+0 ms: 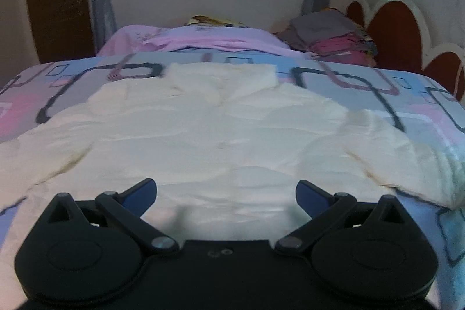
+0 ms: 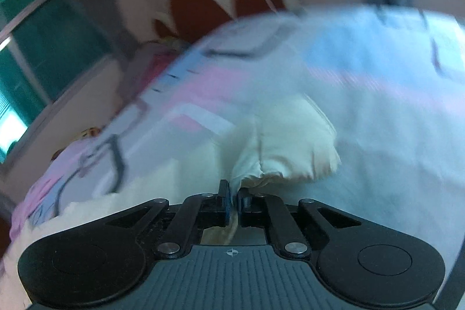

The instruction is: Fold large clothes

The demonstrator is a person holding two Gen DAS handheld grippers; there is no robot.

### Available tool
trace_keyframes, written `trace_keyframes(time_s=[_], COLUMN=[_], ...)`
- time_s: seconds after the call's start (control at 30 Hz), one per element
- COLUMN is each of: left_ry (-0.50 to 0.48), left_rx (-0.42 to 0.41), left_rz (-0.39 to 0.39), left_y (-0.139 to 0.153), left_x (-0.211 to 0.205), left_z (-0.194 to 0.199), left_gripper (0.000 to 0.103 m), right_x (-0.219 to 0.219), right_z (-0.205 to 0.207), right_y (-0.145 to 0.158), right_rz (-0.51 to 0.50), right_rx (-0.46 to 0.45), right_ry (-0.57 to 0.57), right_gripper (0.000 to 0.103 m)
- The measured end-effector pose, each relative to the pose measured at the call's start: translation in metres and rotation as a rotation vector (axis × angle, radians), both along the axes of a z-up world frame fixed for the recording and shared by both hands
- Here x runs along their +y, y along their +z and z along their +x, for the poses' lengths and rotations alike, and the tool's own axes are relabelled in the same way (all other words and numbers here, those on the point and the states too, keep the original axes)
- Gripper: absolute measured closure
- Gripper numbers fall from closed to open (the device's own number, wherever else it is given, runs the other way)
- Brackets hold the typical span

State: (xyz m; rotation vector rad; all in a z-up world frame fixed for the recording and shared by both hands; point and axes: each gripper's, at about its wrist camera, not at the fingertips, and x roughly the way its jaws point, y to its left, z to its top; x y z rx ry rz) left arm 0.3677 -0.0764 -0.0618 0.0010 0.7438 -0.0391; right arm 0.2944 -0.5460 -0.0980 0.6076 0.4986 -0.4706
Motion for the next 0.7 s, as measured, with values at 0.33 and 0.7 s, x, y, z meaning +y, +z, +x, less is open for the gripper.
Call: trace_keyframes(time_s=[0.33,0.7], left_ry=[0.097,0.152], left_rx=[0.015,0.051], left_rz=[-0.071,-0.093], left_y=[-0.010,-0.018], left_x=[0.107,0.202], left_z=[0.013,0.002], left_gripper=[0.002,0.004], right_x=[0.185,0.415], right_z=[0.078,0.141], right_y=[0.072,0.021], right_rz=[-0.311,-0.364], right_rx=[-0.085,0.017], right_ry=[0.432,0.919], right_gripper=[0.099,0.099])
